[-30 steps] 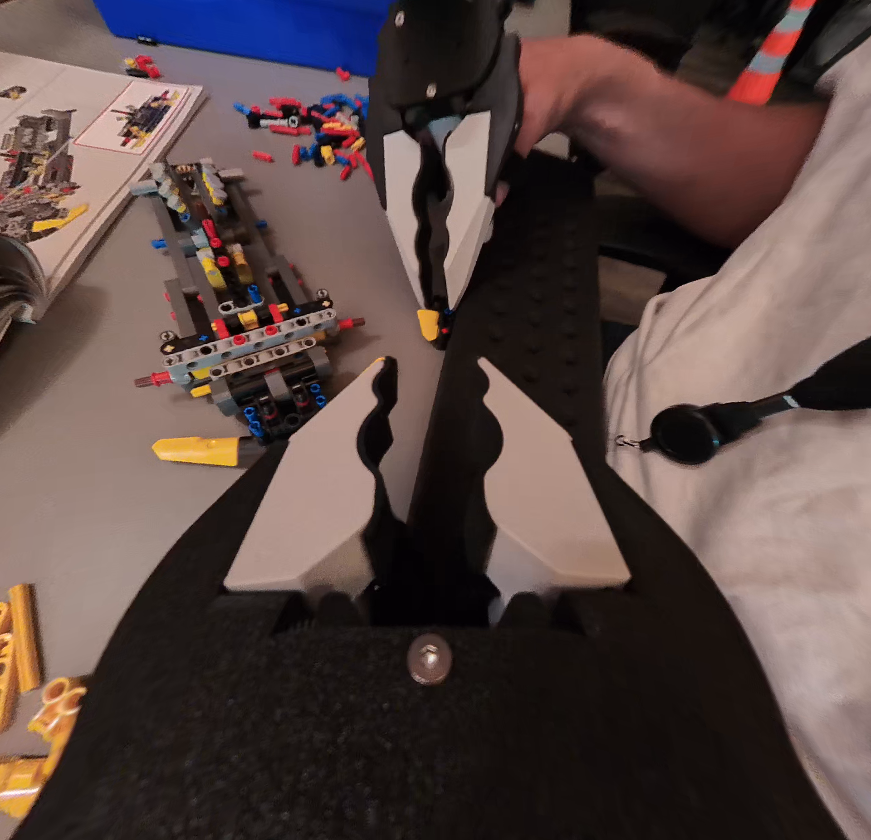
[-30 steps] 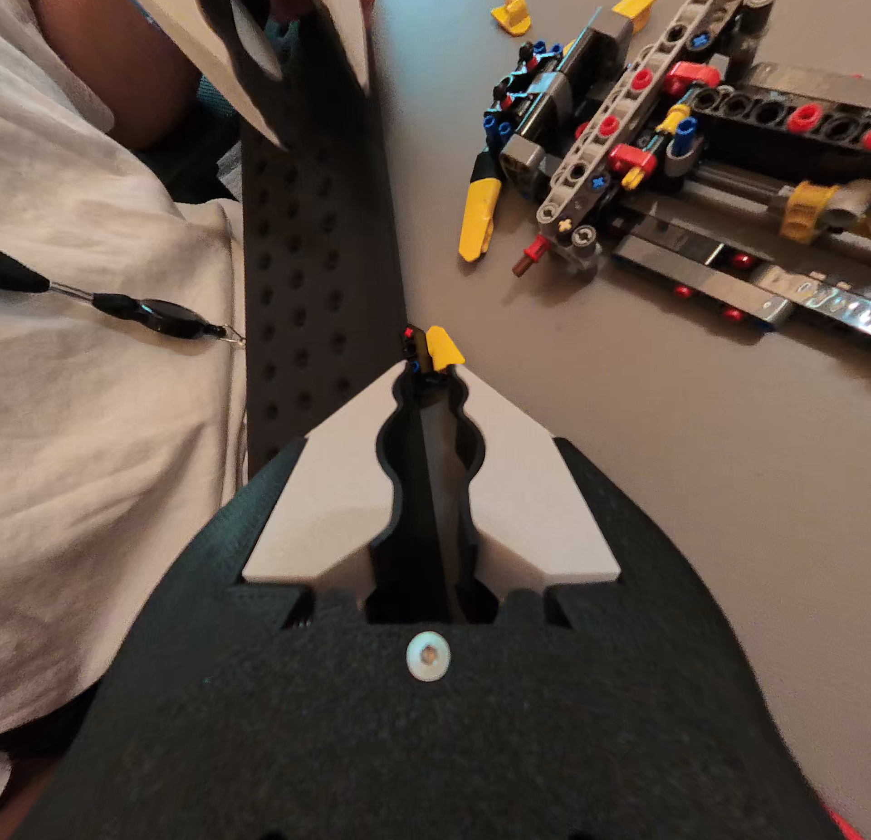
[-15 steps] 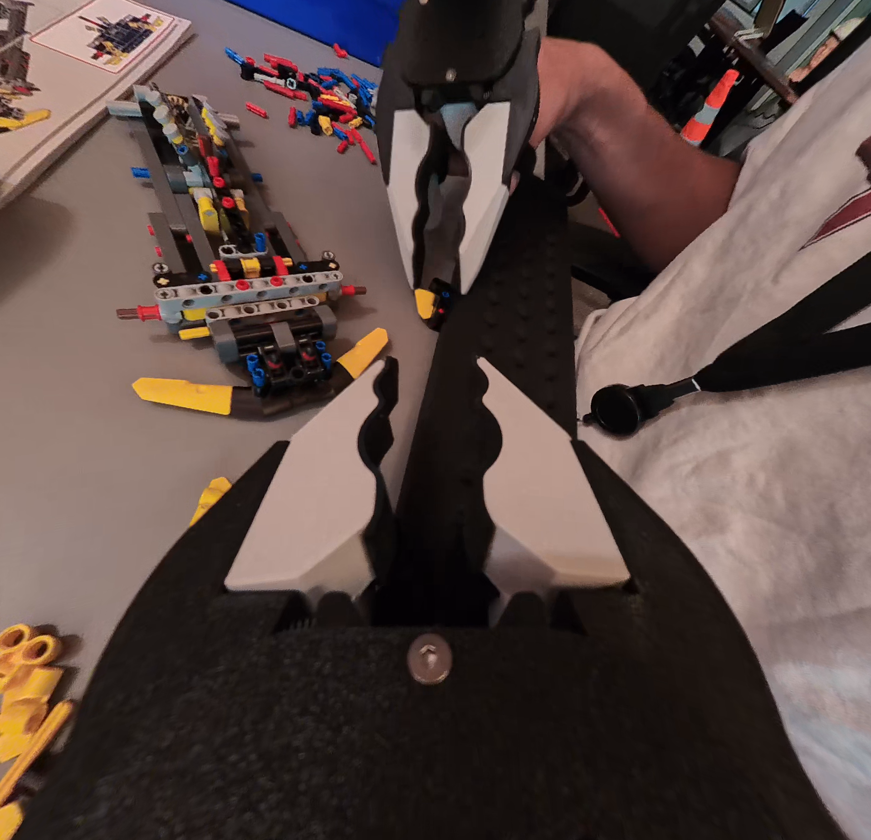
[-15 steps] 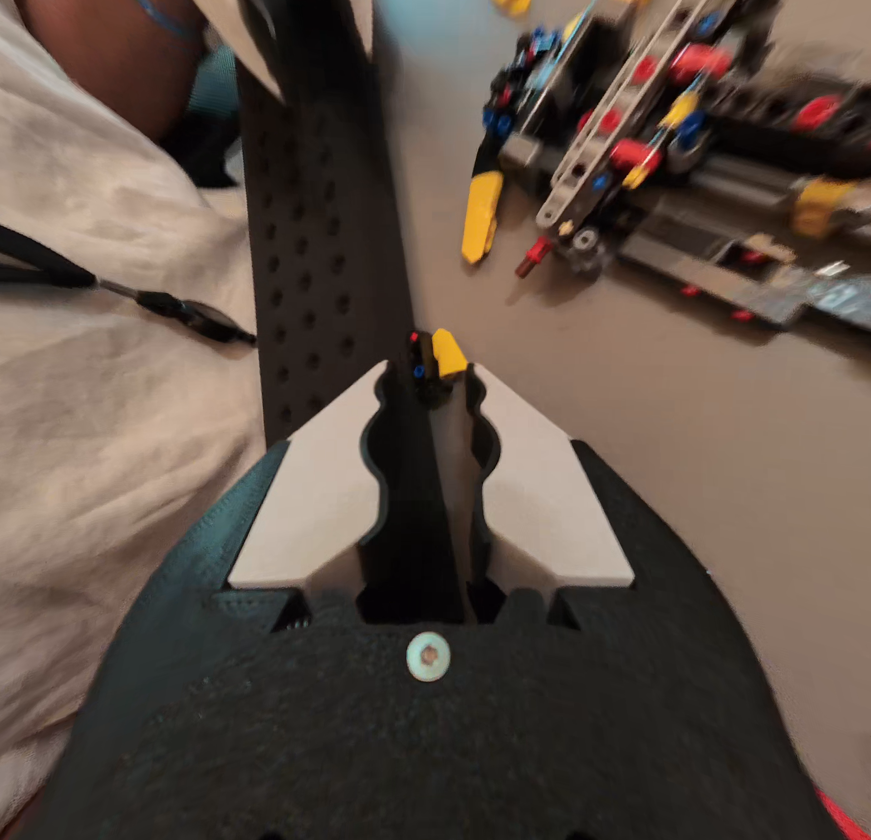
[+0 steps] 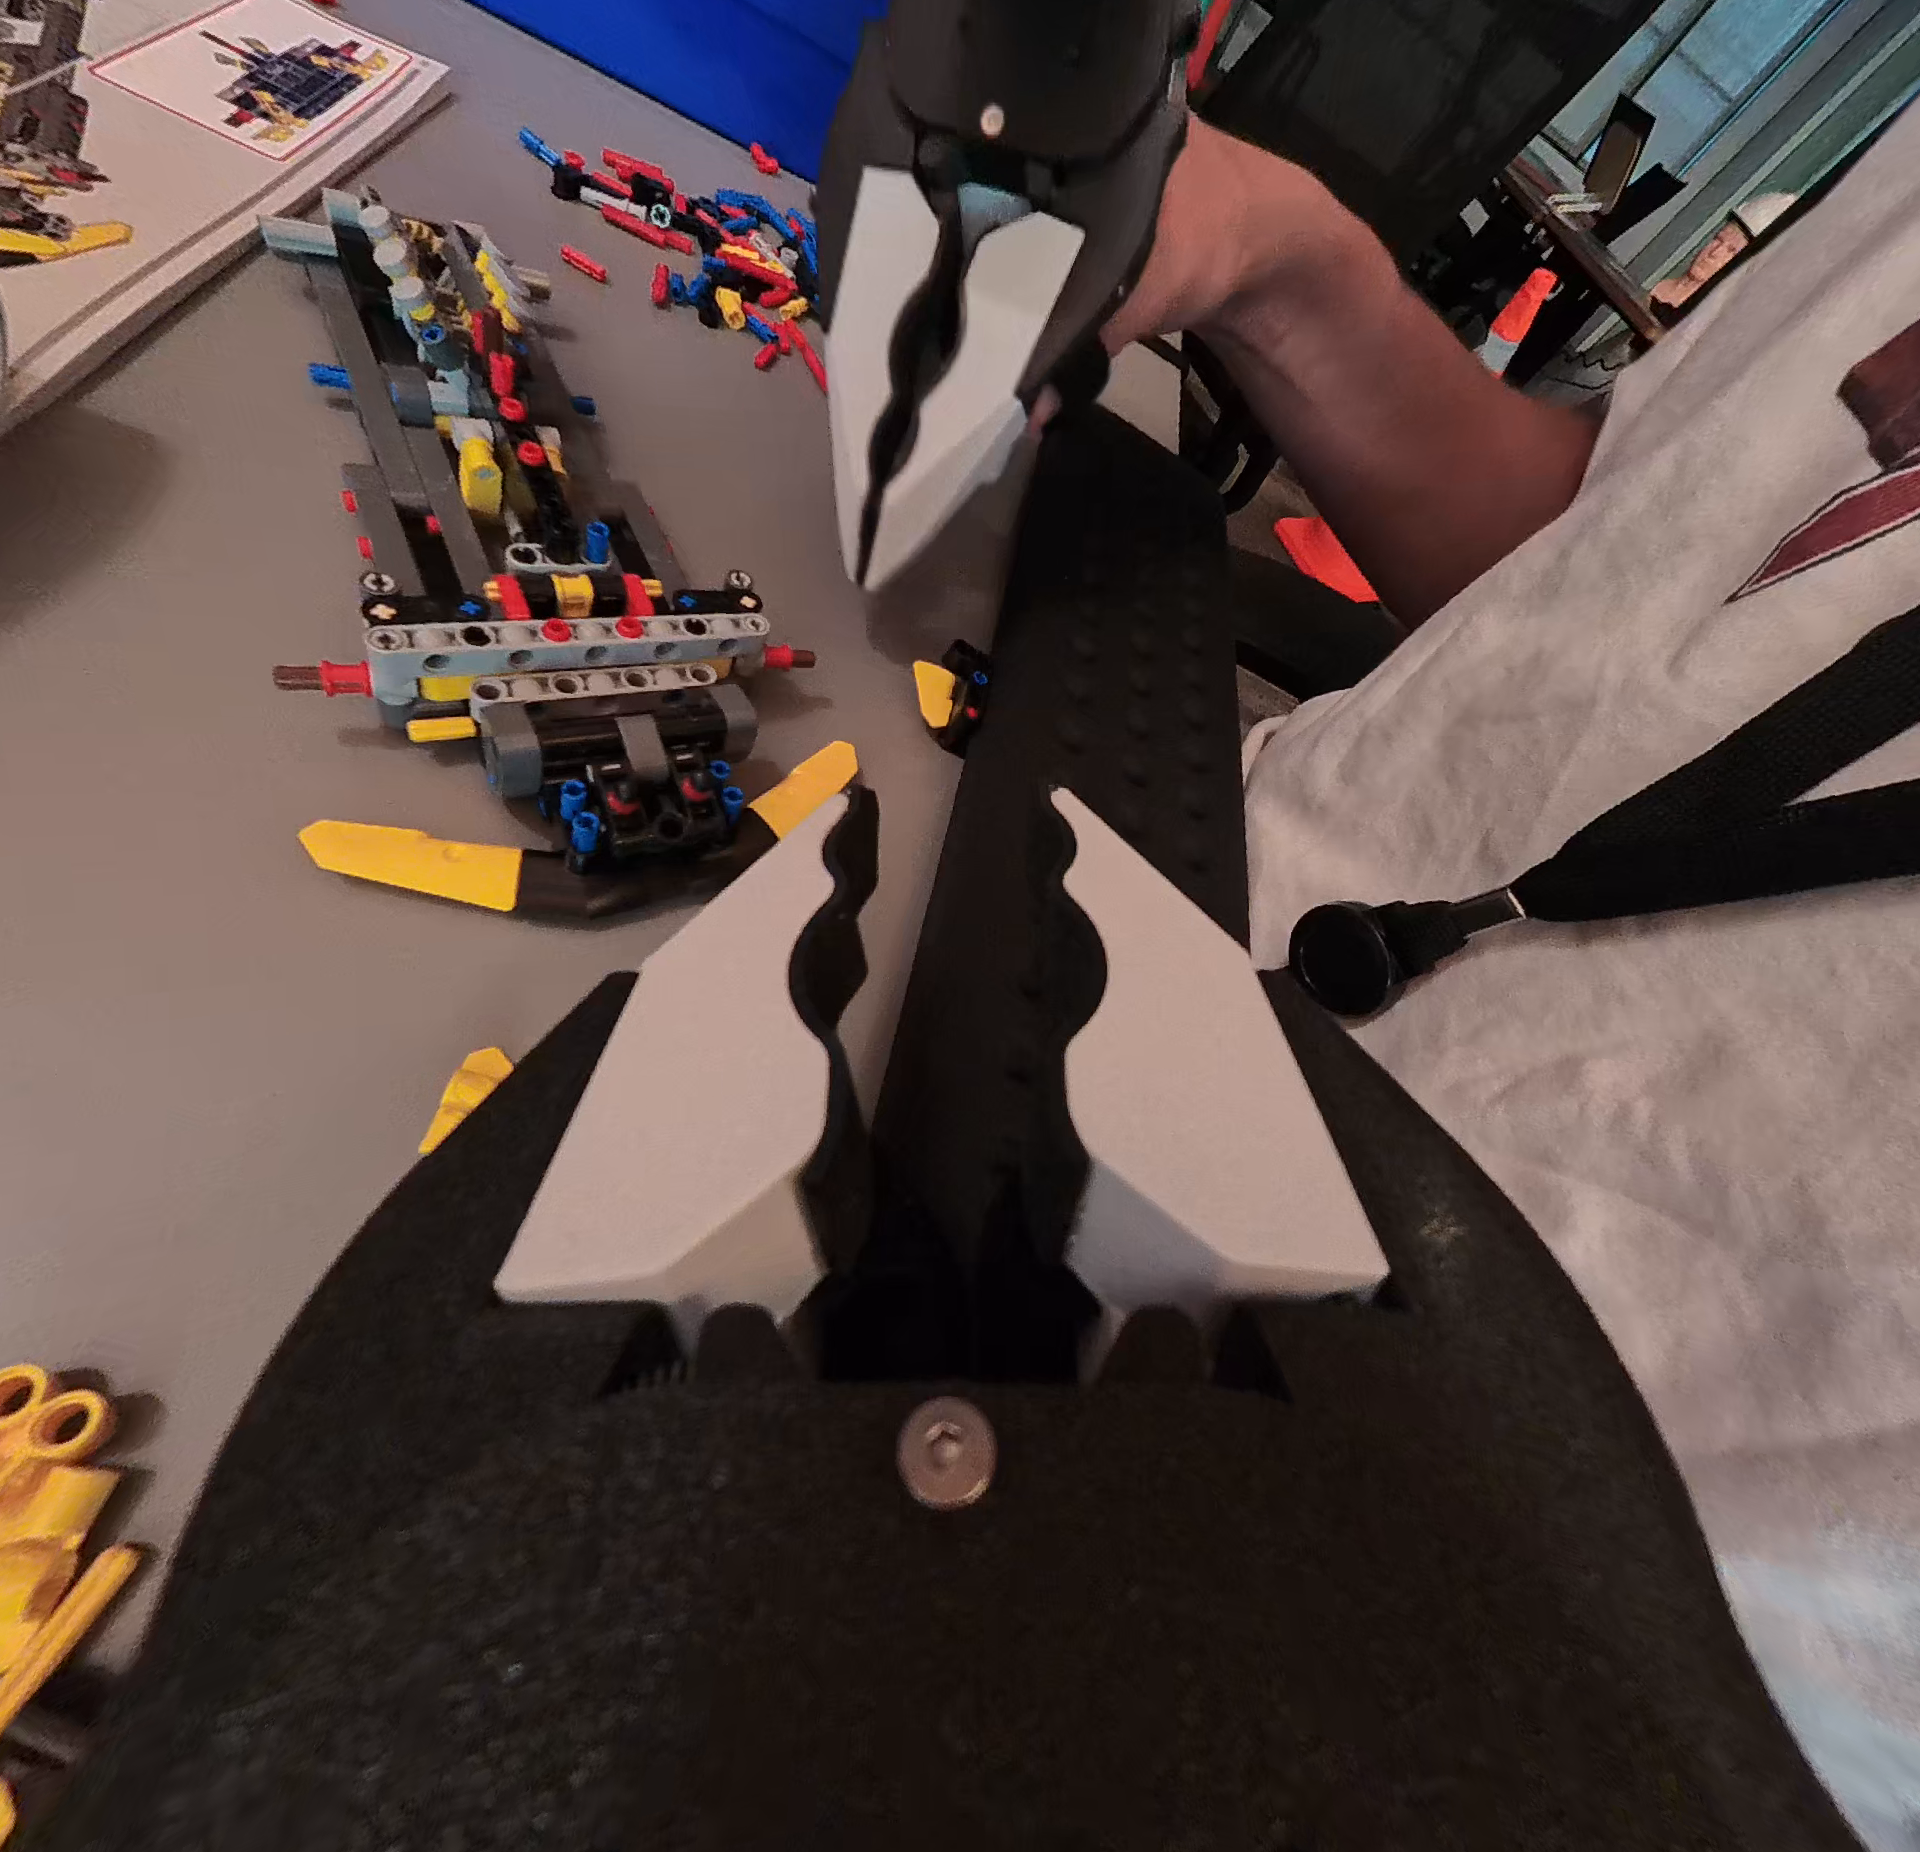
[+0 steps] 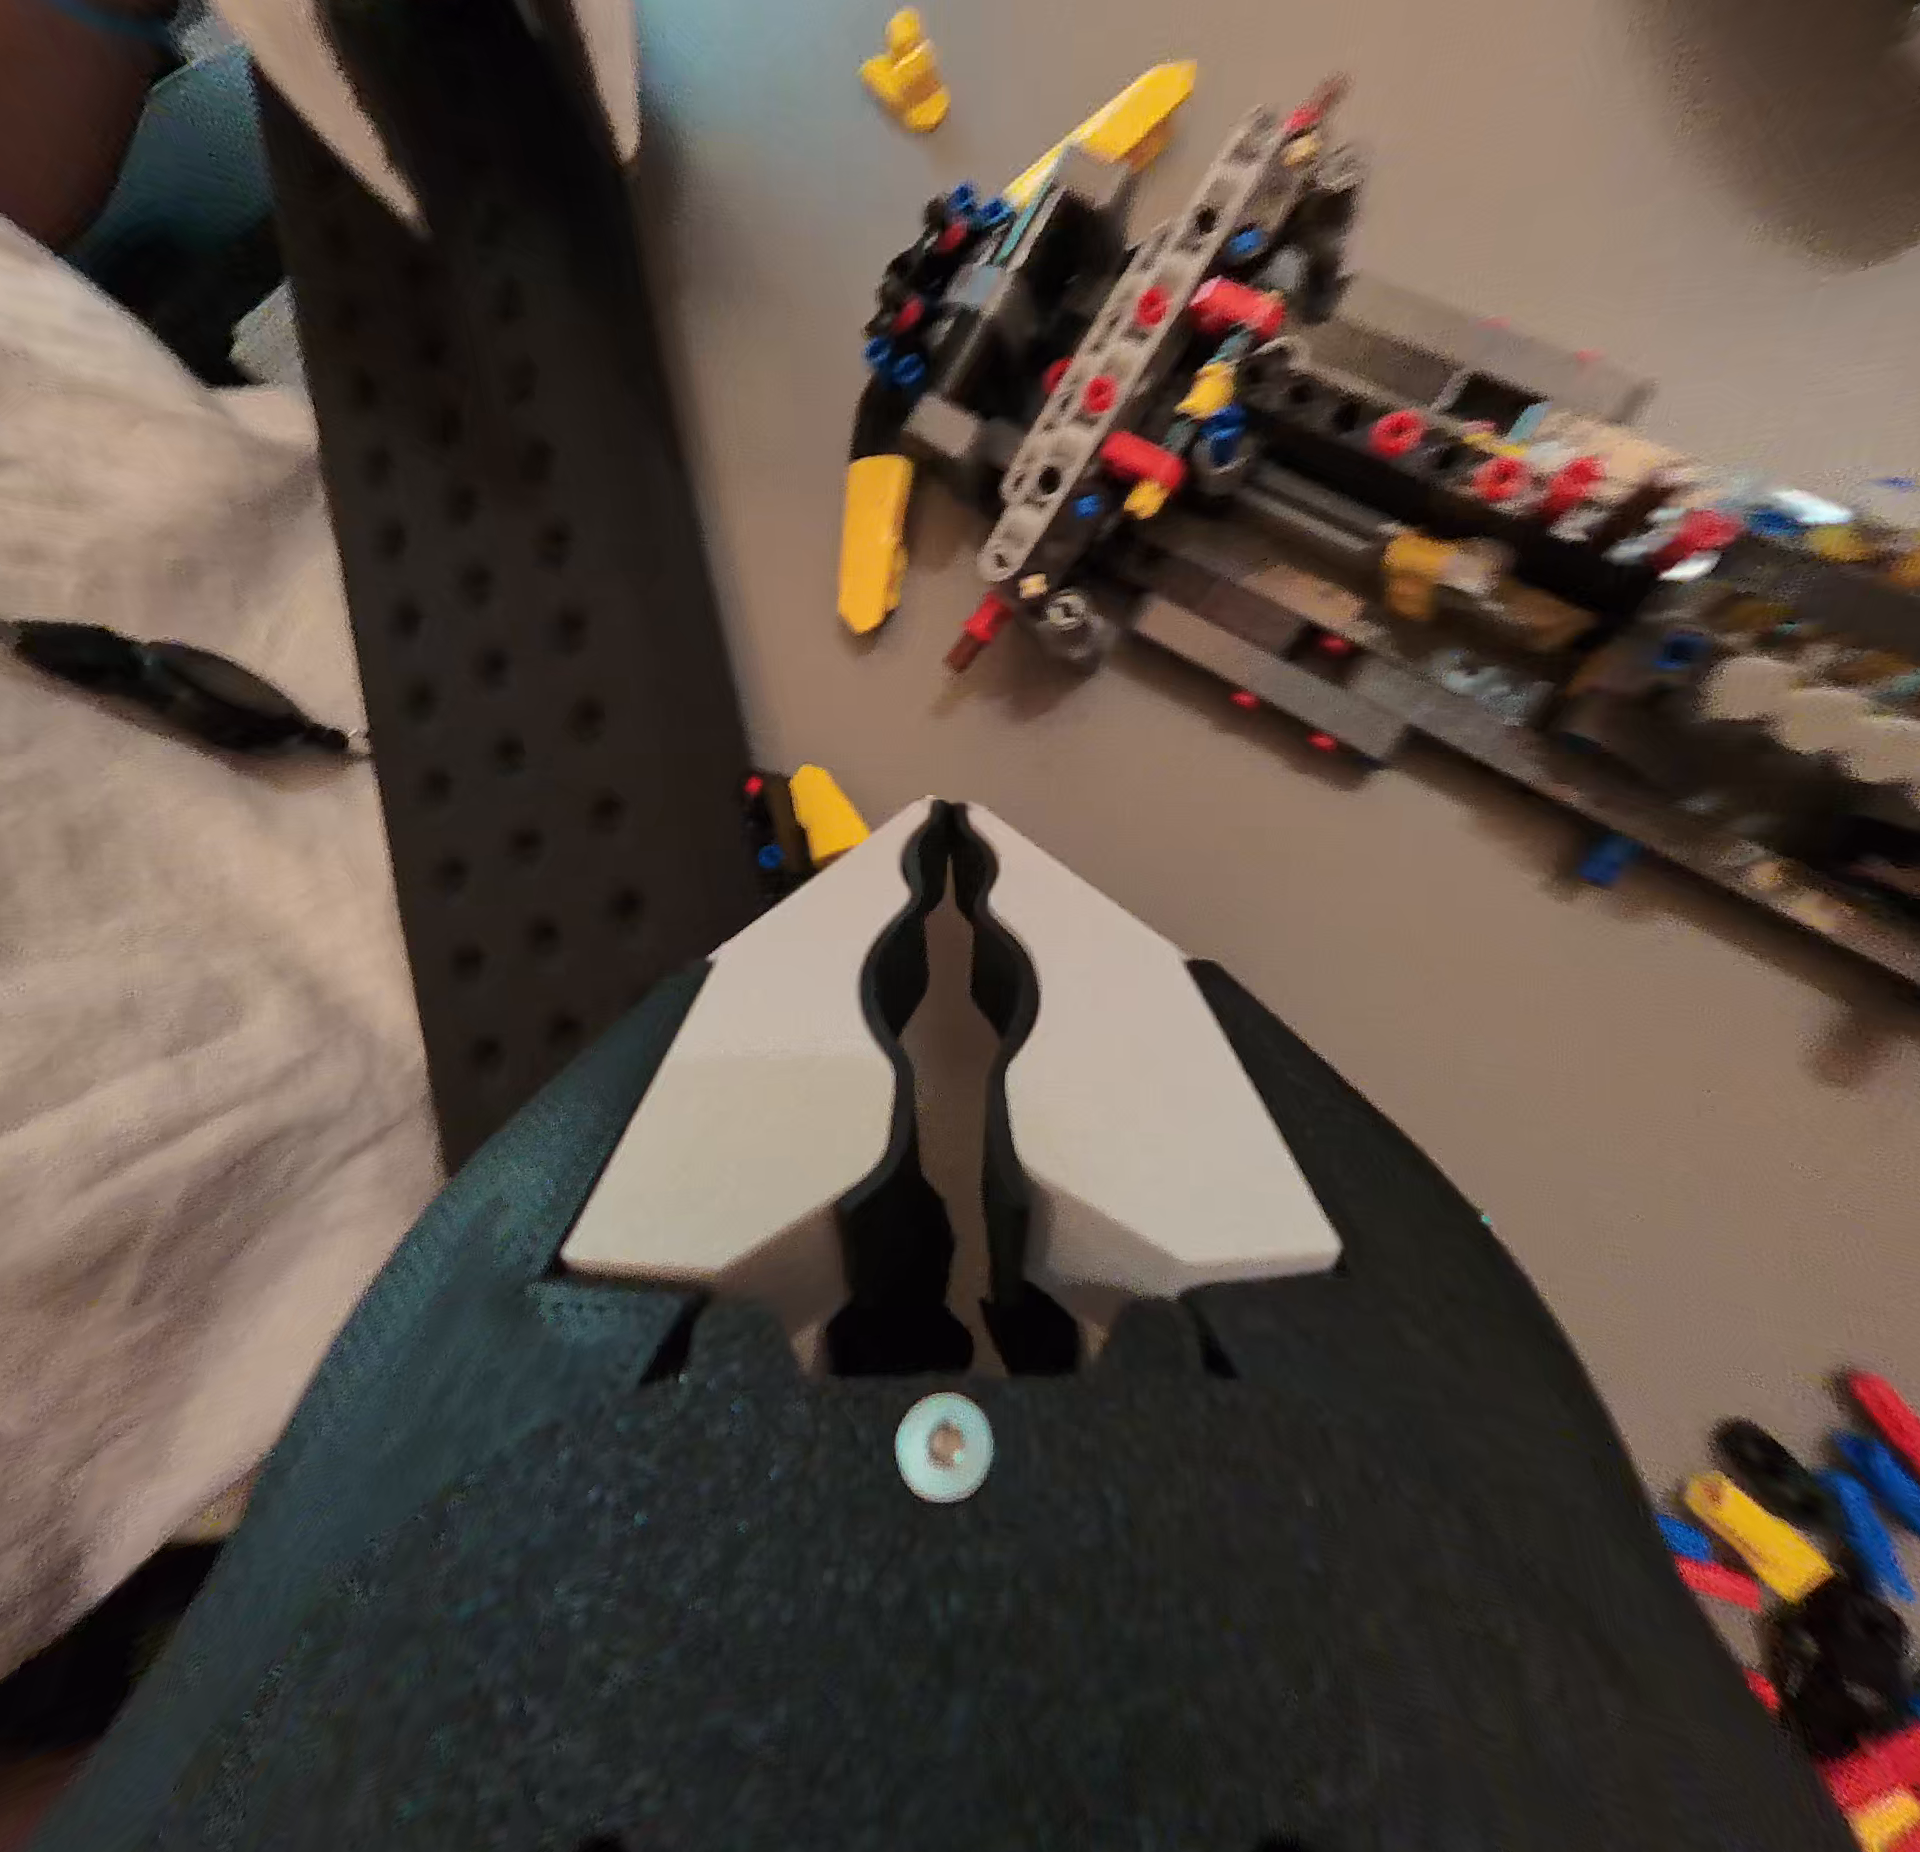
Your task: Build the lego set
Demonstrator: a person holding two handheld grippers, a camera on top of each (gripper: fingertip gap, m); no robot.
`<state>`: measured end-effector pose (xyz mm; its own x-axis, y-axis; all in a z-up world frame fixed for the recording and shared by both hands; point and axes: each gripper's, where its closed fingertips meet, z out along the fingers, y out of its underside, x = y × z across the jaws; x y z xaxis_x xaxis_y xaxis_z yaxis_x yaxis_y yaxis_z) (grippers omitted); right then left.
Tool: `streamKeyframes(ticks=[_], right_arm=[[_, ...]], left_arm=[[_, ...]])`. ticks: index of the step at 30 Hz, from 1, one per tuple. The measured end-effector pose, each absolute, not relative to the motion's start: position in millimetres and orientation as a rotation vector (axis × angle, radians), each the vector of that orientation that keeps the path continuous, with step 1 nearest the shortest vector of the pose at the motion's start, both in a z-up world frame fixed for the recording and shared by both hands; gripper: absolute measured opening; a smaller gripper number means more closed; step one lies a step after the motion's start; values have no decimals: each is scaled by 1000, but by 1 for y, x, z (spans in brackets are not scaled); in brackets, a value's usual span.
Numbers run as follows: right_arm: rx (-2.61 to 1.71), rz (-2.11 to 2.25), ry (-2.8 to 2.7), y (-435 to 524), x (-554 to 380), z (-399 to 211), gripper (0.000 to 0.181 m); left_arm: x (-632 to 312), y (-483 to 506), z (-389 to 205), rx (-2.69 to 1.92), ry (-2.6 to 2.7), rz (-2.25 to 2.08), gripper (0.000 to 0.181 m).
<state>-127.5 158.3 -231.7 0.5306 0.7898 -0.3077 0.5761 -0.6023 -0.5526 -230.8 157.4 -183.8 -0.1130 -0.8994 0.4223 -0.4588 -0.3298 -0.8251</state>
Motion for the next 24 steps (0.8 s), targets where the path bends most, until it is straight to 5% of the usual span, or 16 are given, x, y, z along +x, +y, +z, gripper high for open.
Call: streamKeyframes(ticks=[5,8,14,24], right_arm=[[-2361,832,-1083,152,-125,-223,0],[-2351,880,-1220,135,-127,-227,20],[-2314,884,-1463,126,-130,-244,26],[-2151,664,-1348,159,-138,-231,21]], left_arm=[[-231,156,-183,-1751,1501,-1458,26],[-231,155,-183,-1751,1504,-1463,26],[-231,154,-185,-1739,1521,-1411,25],[-229,157,-189,-1746,1520,-1336,23]])
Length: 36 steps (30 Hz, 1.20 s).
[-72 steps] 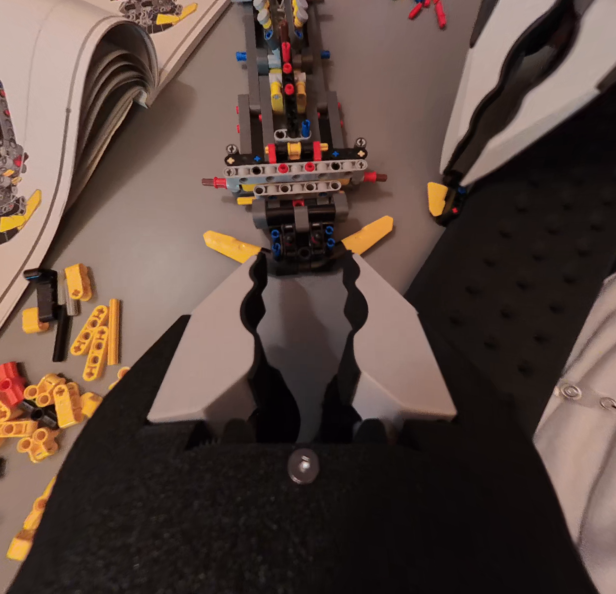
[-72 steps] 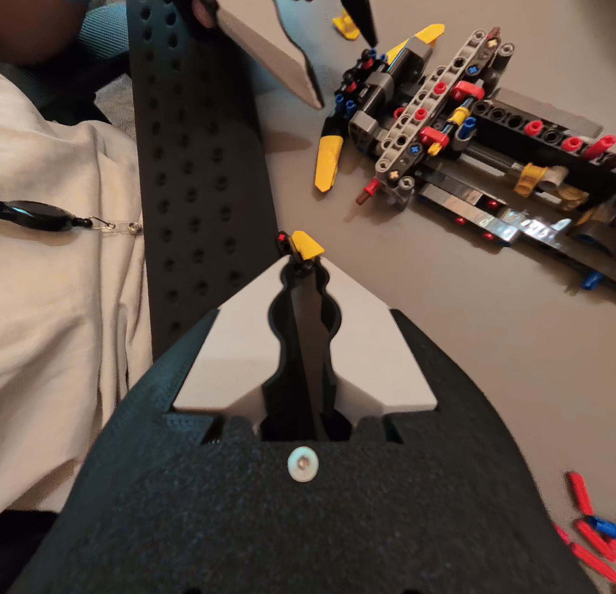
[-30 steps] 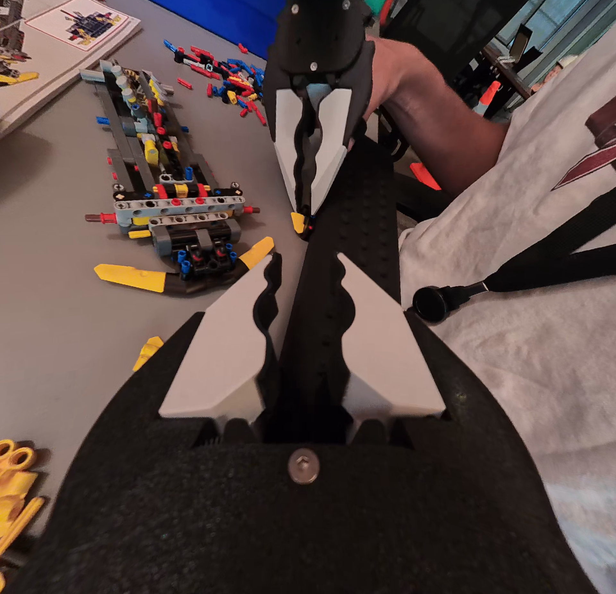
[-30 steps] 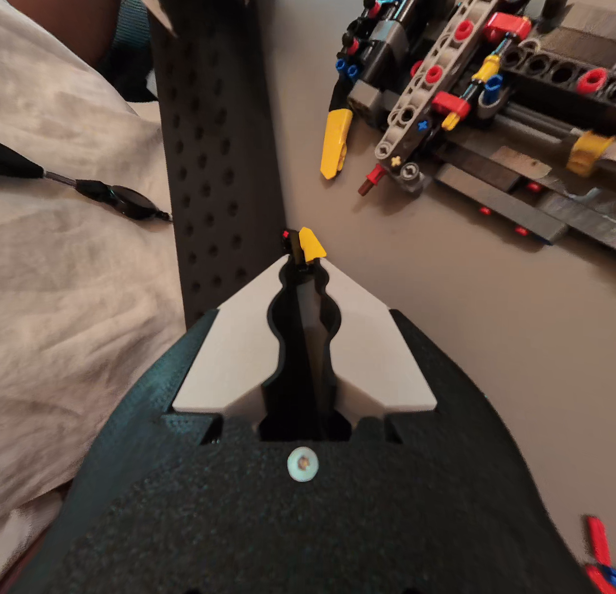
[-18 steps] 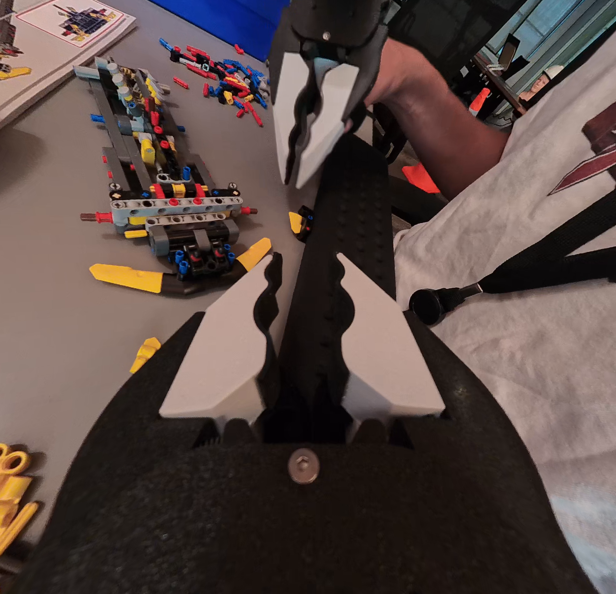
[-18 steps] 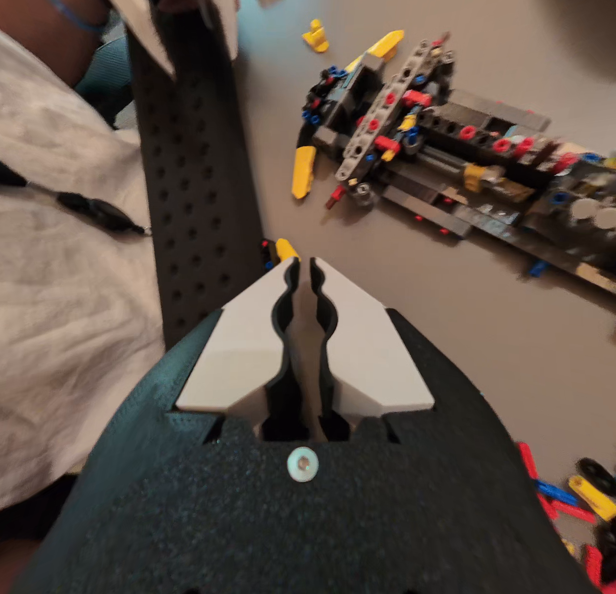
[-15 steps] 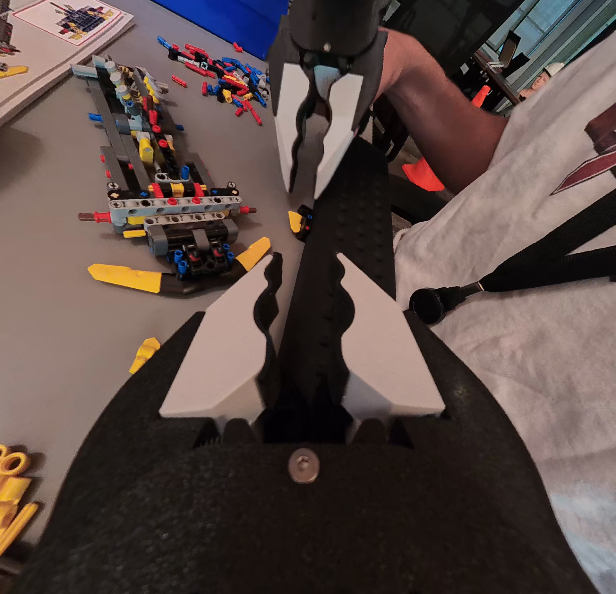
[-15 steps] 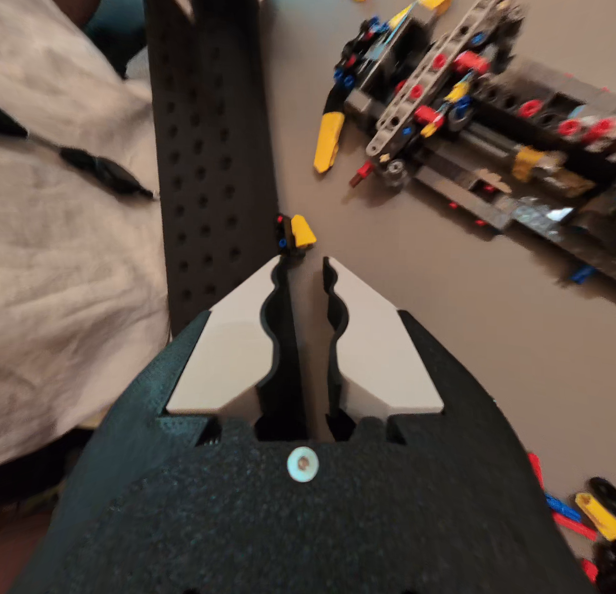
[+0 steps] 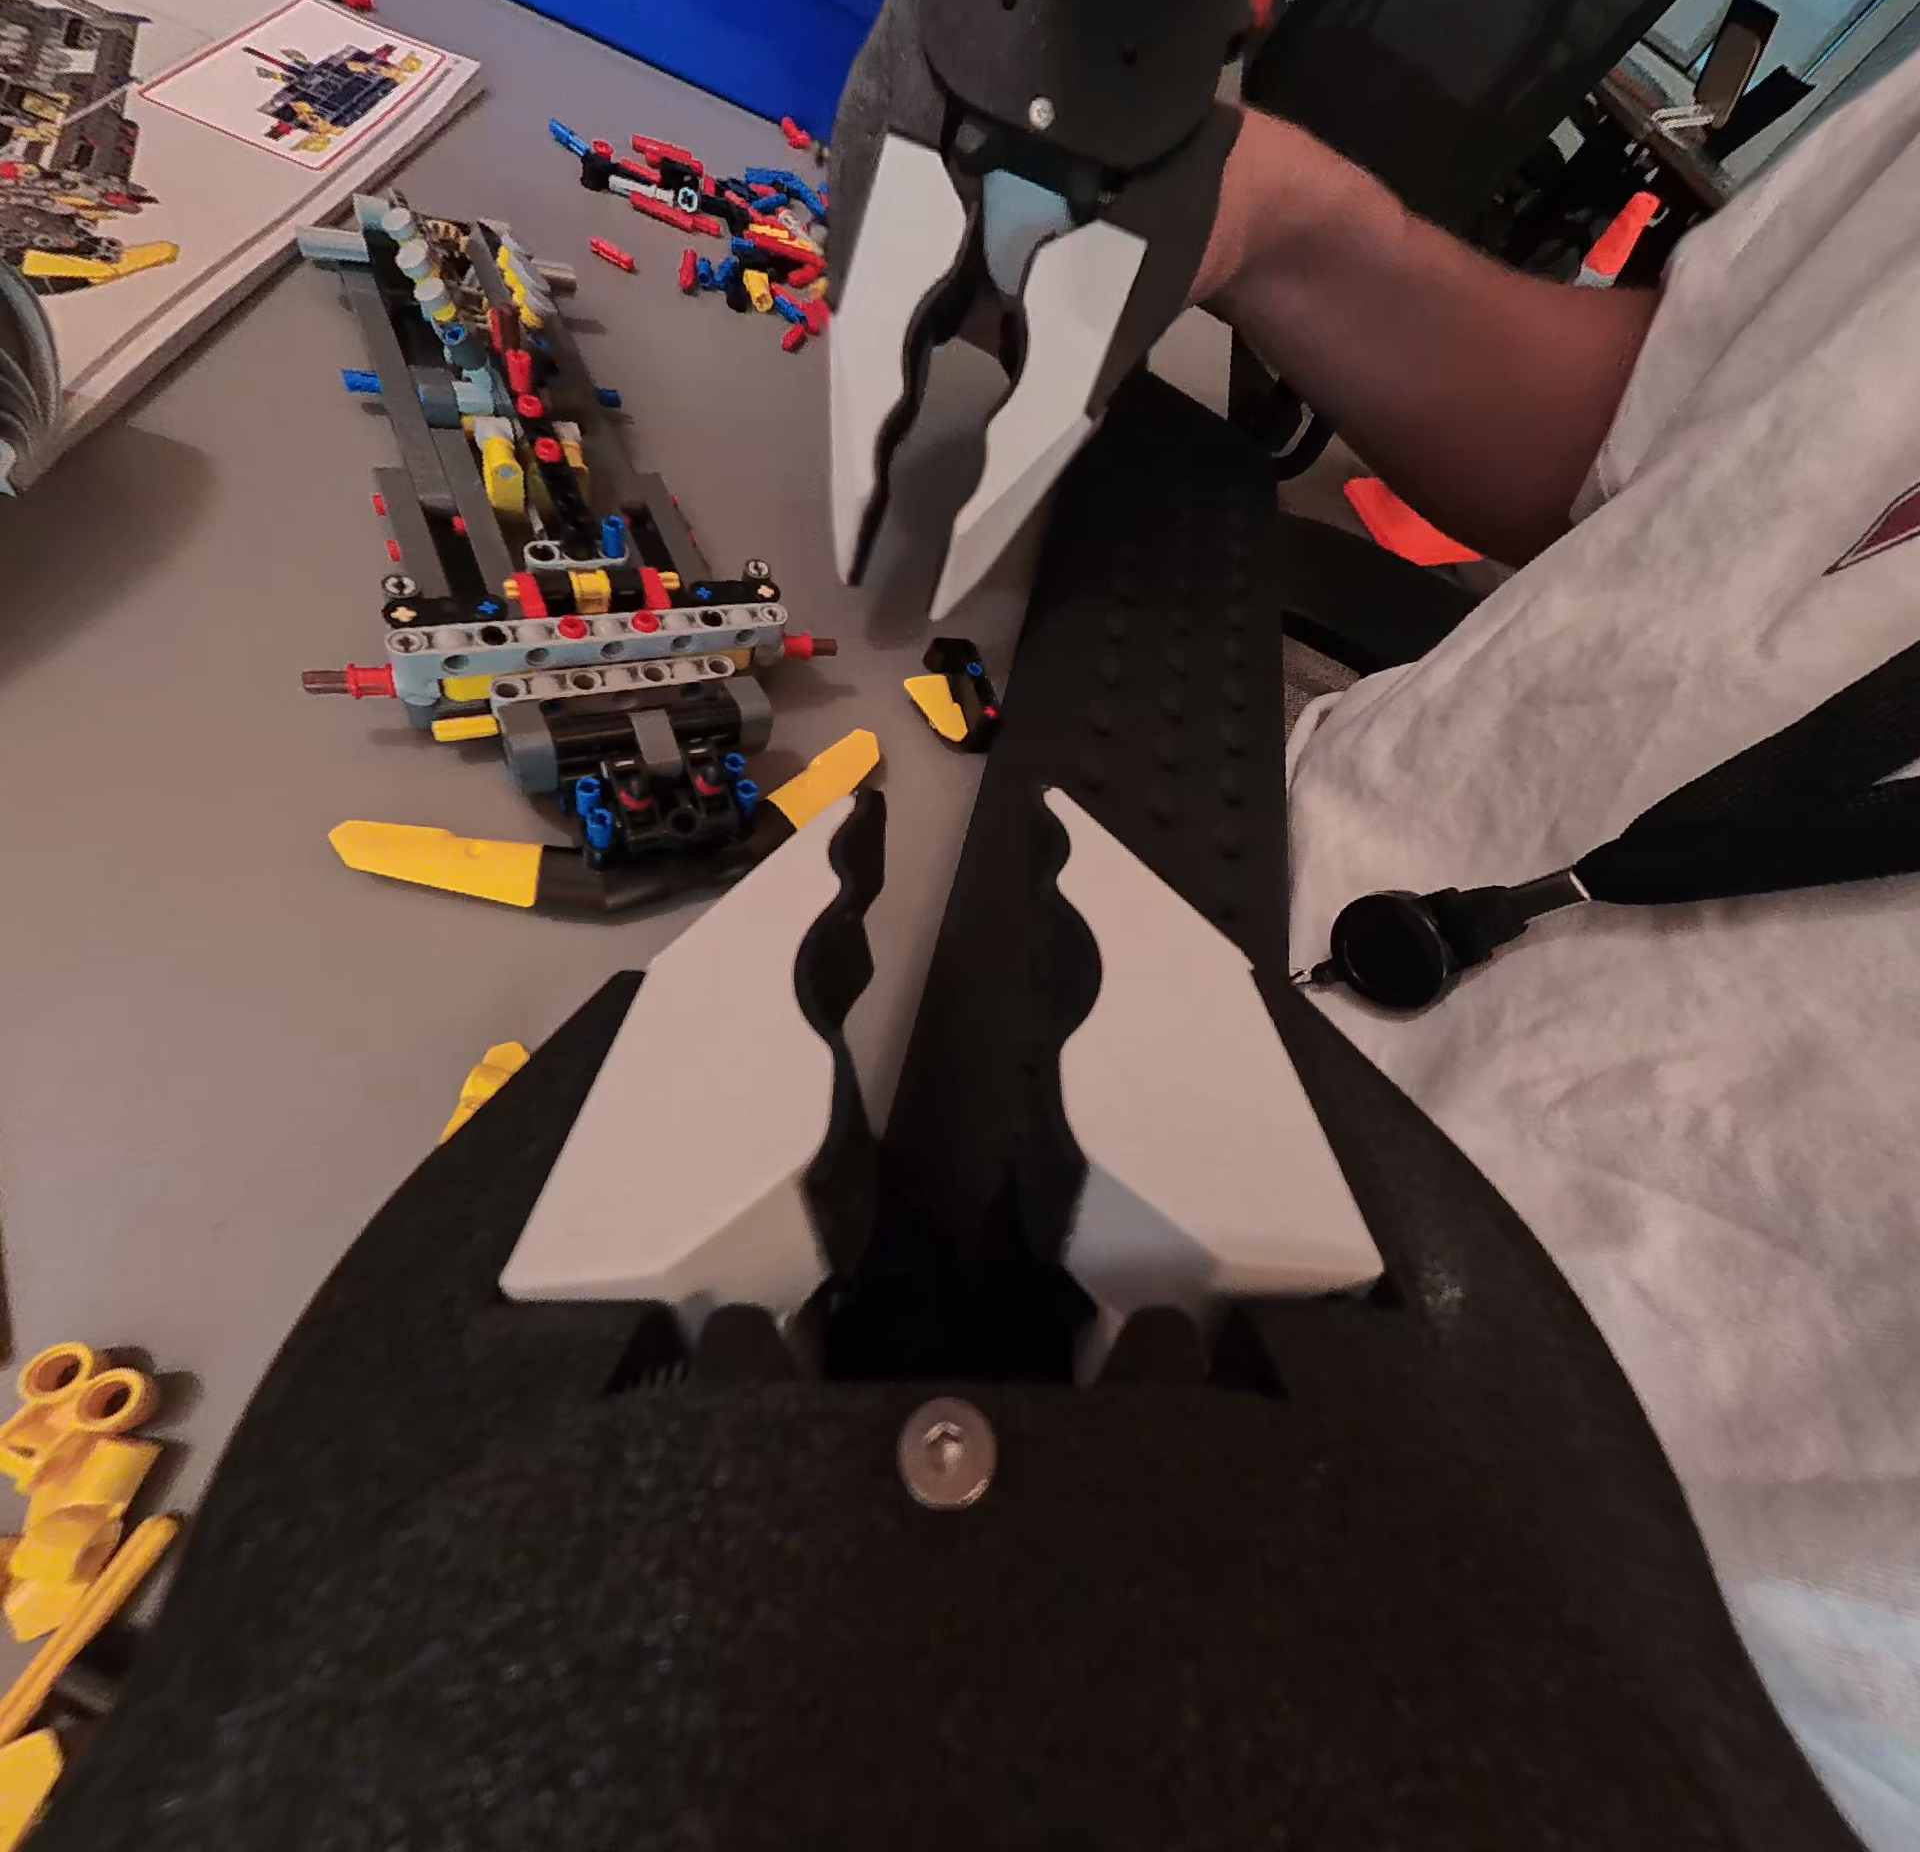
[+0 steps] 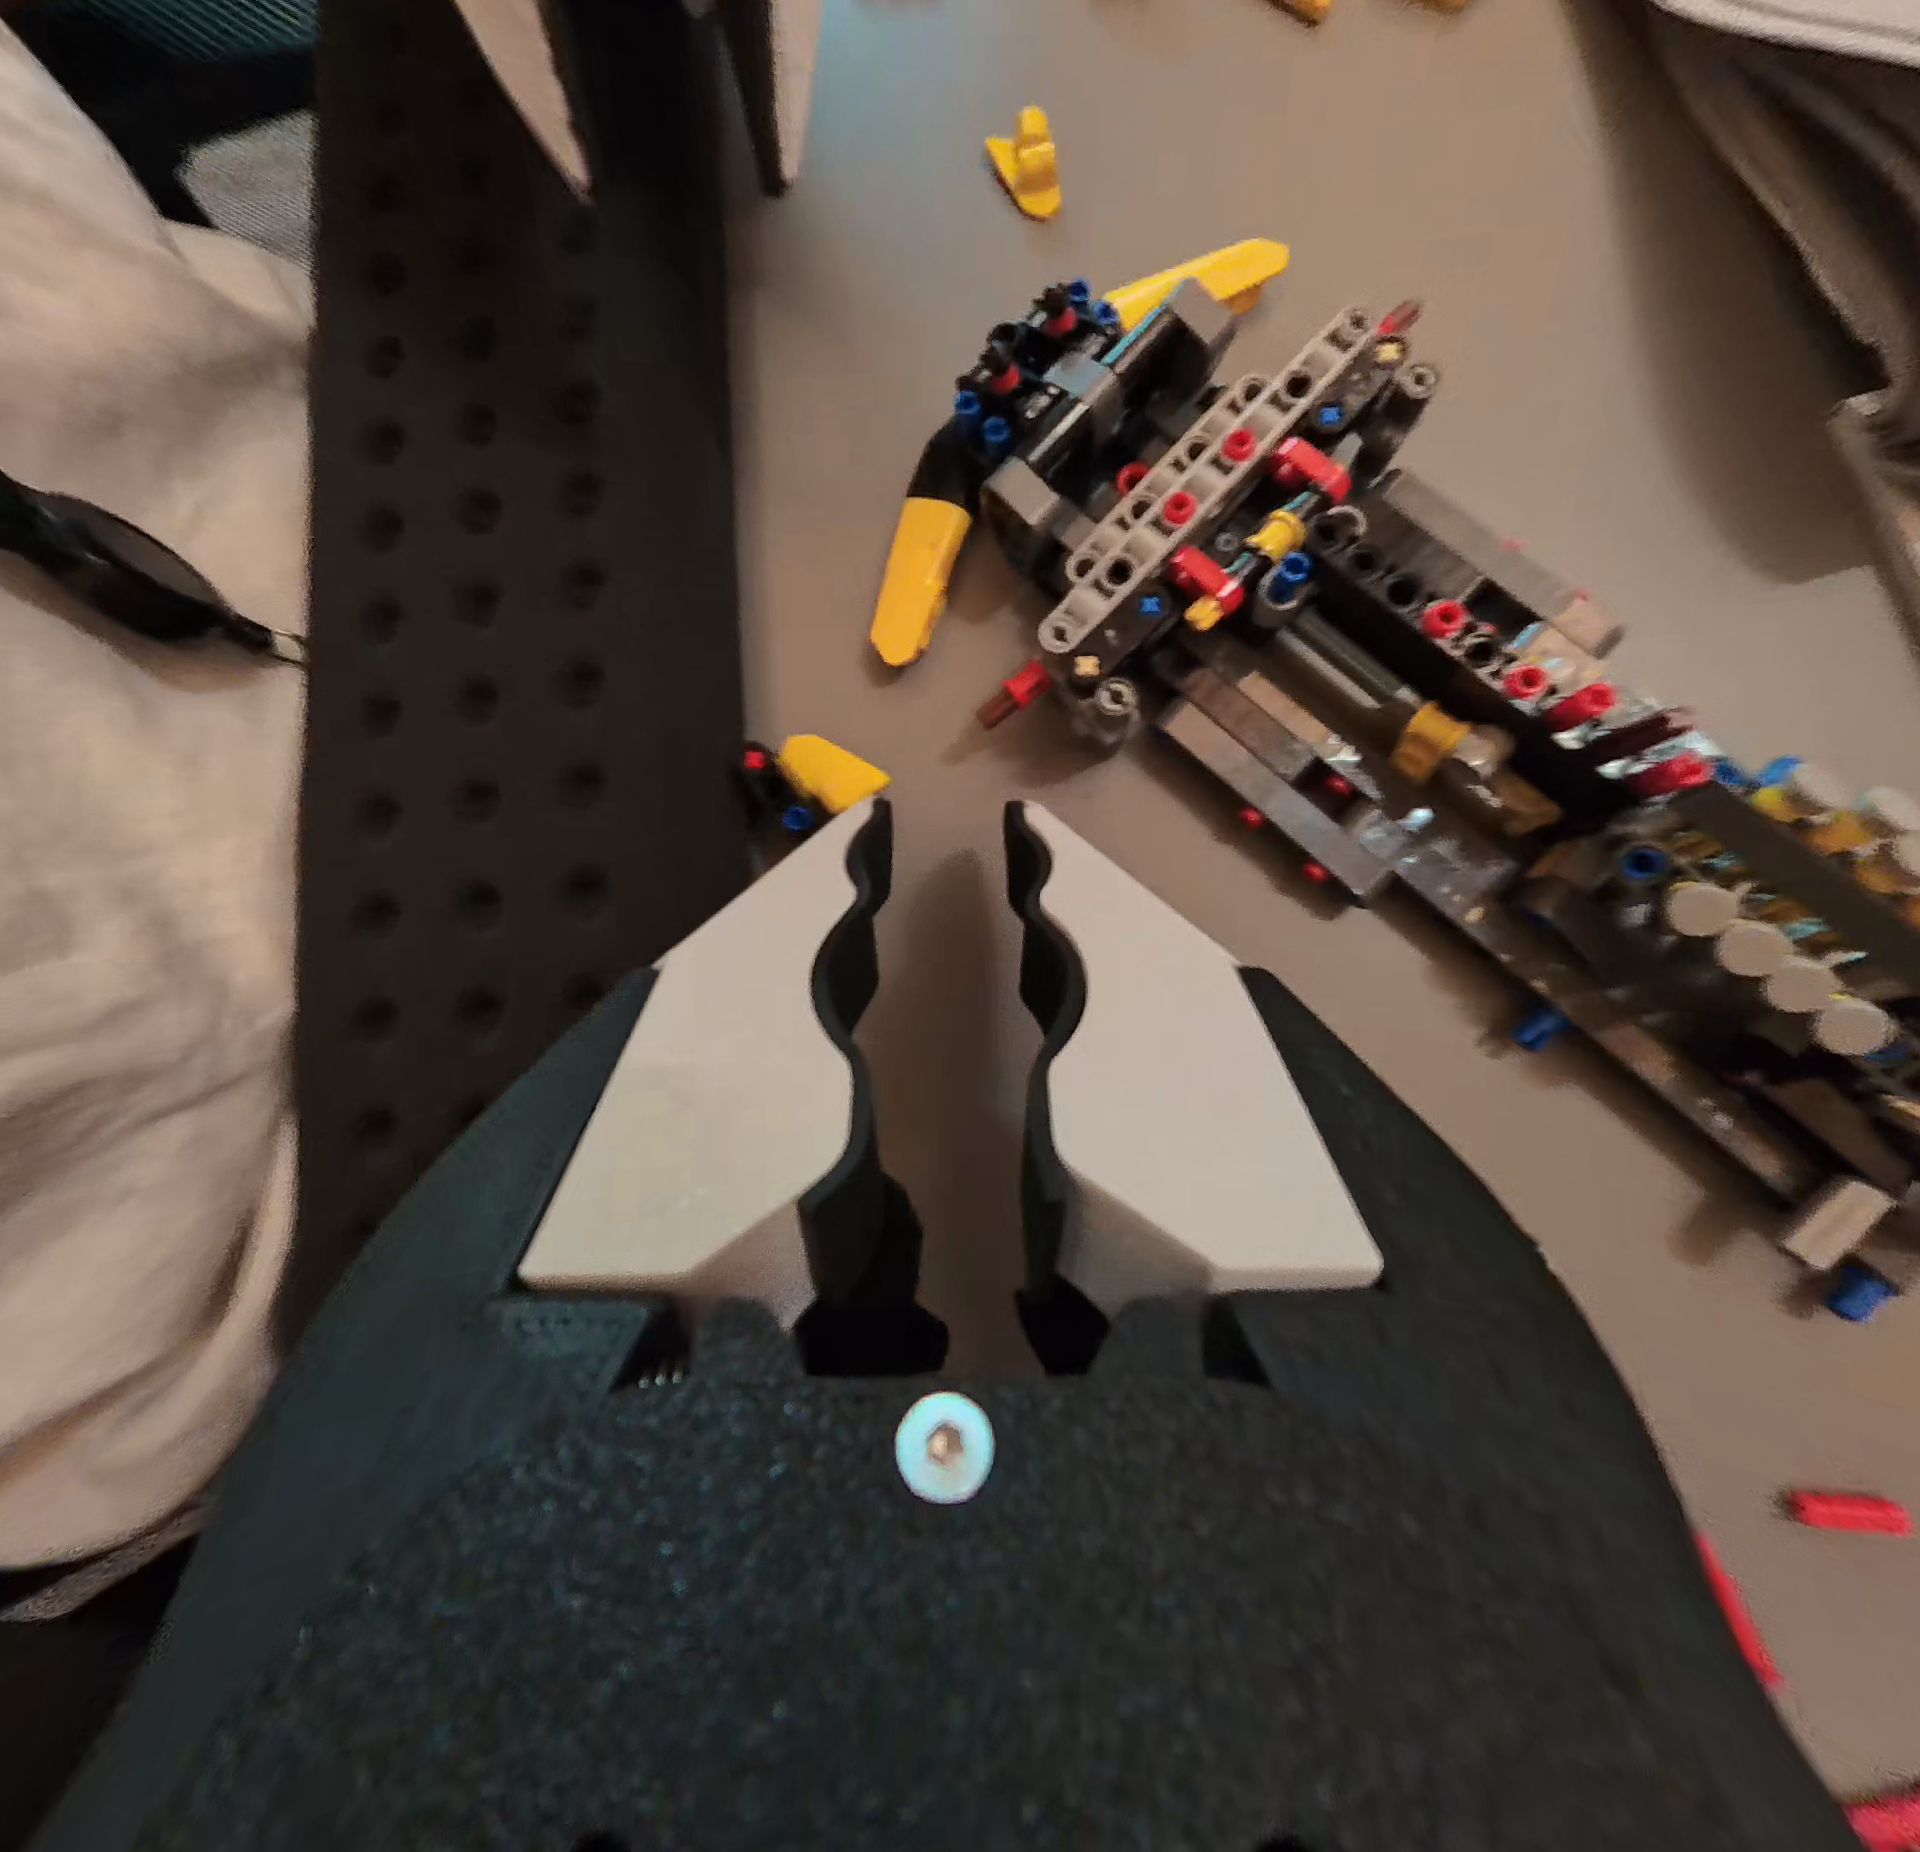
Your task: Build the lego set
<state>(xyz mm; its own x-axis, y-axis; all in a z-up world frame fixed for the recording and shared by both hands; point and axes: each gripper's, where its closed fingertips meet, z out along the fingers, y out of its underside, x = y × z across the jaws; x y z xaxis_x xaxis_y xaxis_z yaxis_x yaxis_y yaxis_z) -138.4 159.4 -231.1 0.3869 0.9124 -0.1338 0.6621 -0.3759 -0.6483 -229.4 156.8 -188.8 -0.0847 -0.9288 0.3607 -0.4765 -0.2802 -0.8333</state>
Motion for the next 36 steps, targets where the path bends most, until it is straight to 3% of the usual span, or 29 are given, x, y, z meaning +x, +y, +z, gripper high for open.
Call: streamKeyframes(ticks=[4,10,16,18,20,25,28,33,36], right_arm=[[-2330,782,-1245,140,-147,-237,34],[-2265,337,-1246,169,-128,-249,23],[-2302,629,-1106,154,-144,-232,25],[-2370,721,-1072,144,-151,-236,40],[-2418,710,-1070,141,-154,-245,44],[-2421,702,-1094,136,-161,-245,27],[-2400,626,-1102,140,-163,-246,30],[-2416,913,-919,141,-181,-234,44],[-2496,798,-903,143,-180,-245,31]], left_arm=[[-230,158,-188,-1747,1508,-1352,23],[-230,156,-189,-1740,1526,-1345,23],[-230,158,-187,-1737,1500,-1346,23],[-230,159,-186,-1740,1490,-1351,23],[-230,159,-185,-1736,1487,-1358,23],[-230,158,-187,-1740,1498,-1345,23],[-230,158,-189,-1743,1509,-1333,23],[-229,157,-190,-1746,1517,-1331,23],[-229,157,-190,-1747,1515,-1332,22]])
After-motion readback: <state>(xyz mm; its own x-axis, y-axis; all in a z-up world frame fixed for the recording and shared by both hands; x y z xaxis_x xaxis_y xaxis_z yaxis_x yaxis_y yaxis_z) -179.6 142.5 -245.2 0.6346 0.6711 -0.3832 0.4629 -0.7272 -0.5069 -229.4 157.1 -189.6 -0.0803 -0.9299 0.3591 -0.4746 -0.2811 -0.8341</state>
